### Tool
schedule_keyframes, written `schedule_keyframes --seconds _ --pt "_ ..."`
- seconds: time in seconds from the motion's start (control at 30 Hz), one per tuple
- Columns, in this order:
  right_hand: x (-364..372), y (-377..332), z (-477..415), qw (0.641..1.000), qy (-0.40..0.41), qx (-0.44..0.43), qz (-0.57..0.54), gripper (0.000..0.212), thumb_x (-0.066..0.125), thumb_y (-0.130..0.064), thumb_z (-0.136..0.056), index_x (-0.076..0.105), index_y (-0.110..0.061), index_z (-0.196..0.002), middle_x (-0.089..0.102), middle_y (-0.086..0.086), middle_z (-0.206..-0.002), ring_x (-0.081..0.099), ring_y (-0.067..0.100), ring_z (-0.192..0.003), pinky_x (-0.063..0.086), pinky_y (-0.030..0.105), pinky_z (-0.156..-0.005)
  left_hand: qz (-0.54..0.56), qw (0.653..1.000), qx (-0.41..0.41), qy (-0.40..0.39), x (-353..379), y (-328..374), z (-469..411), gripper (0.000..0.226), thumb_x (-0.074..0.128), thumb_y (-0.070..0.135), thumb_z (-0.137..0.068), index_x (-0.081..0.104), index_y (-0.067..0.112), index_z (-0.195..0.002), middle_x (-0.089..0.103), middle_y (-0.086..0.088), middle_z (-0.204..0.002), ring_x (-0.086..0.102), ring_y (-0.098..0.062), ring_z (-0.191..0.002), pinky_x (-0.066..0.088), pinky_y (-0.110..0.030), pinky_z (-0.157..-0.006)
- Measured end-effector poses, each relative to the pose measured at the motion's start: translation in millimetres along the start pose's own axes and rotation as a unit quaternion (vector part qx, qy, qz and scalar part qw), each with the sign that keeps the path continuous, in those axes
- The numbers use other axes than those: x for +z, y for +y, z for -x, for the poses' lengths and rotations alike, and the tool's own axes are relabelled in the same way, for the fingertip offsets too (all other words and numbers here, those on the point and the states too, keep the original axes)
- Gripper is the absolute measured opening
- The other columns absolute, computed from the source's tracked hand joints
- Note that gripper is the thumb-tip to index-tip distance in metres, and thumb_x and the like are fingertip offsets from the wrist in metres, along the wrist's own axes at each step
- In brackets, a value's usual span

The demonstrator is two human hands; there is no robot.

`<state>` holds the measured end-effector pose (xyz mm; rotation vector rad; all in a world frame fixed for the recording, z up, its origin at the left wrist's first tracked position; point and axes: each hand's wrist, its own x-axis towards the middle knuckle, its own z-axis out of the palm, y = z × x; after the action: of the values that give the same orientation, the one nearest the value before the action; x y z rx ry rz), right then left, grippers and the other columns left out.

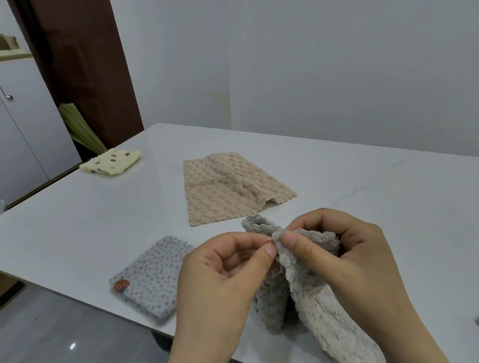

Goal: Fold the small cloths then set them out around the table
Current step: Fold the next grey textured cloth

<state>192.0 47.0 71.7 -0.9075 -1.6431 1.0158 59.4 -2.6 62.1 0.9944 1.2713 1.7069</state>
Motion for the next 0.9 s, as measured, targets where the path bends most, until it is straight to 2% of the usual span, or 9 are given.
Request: schedule_keyframes --seconds 0.2,0.4,0.47,0.53,0.77,0.9 --pt "-0.3 1.3 0.6 1.0 -0.011 0.006 -0.006 0.01 0.077 -0.018 -0.076 0.072 -0.023 -0.07 0.071 -0.005 -0.069 0.064 0.006 -0.064 0.047 0.021 -0.064 0.001 1.0 0.008 -0.007 -1.3 -0.3 0.8 0.009 0.072 0.001 -0.074 0.075 0.009 -0.073 0.075 -0.009 -0.071 0.072 -0.02 -0.07 0.054 -0.016 -0.064" --pt "-0.1 0.9 0.1 1.0 -0.025 0.011 -0.006 0.01 0.077 -0.018 -0.075 0.072 -0.023 -0.069 0.069 -0.008 -0.065 0.059 0.003 -0.057 0.04 0.01 -0.058 -0.015 1.0 0.022 -0.009 -2.7 -1.0 0.9 0.008 0.072 0.005 -0.074 0.075 0.013 -0.073 0.074 -0.006 -0.071 0.071 -0.017 -0.07 0.053 -0.015 -0.064" --pt "0.2 0.9 -0.4 1.0 -0.029 0.01 -0.003 0.011 0.077 -0.017 -0.076 0.071 -0.023 -0.068 0.068 -0.009 -0.064 0.057 0.002 -0.055 0.038 0.008 -0.057 -0.012 0.999 0.029 -0.015 -3.4 0.0 1.3 0.005 0.072 0.014 -0.07 0.076 0.012 -0.073 0.075 -0.006 -0.072 0.071 -0.015 -0.07 0.053 -0.016 -0.065" --pt "0.6 0.9 -0.5 1.0 -0.029 0.011 -0.002 0.011 0.077 -0.018 -0.076 0.071 -0.023 -0.069 0.068 -0.009 -0.064 0.057 0.001 -0.055 0.039 0.008 -0.057 -0.013 0.999 0.037 -0.017 -4.5 0.1 1.7 0.012 0.071 0.02 -0.066 0.076 0.012 -0.073 0.075 -0.005 -0.072 0.072 -0.014 -0.07 0.053 -0.015 -0.065" --pt "2.8 0.9 -0.2 0.999 -0.032 0.014 -0.004 0.011 0.077 -0.018 -0.076 0.072 -0.024 -0.068 0.068 -0.009 -0.065 0.058 0.002 -0.057 0.04 0.009 -0.058 -0.033 0.998 0.046 -0.004 -6.3 -3.3 -0.3 0.005 0.073 0.014 -0.07 0.077 0.013 -0.073 0.075 -0.005 -0.071 0.072 -0.019 -0.07 0.054 -0.018 -0.065" --pt "3.3 -0.1 -0.1 0.999 -0.033 0.013 -0.012 0.01 0.078 -0.018 -0.075 0.072 -0.022 -0.068 0.068 -0.008 -0.065 0.057 0.001 -0.054 0.039 0.008 -0.056 -0.042 0.998 0.051 0.001 -6.6 -3.3 -0.4 0.01 0.071 0.005 -0.075 0.076 0.013 -0.071 0.074 -0.005 -0.069 0.072 -0.018 -0.068 0.053 -0.016 -0.063"
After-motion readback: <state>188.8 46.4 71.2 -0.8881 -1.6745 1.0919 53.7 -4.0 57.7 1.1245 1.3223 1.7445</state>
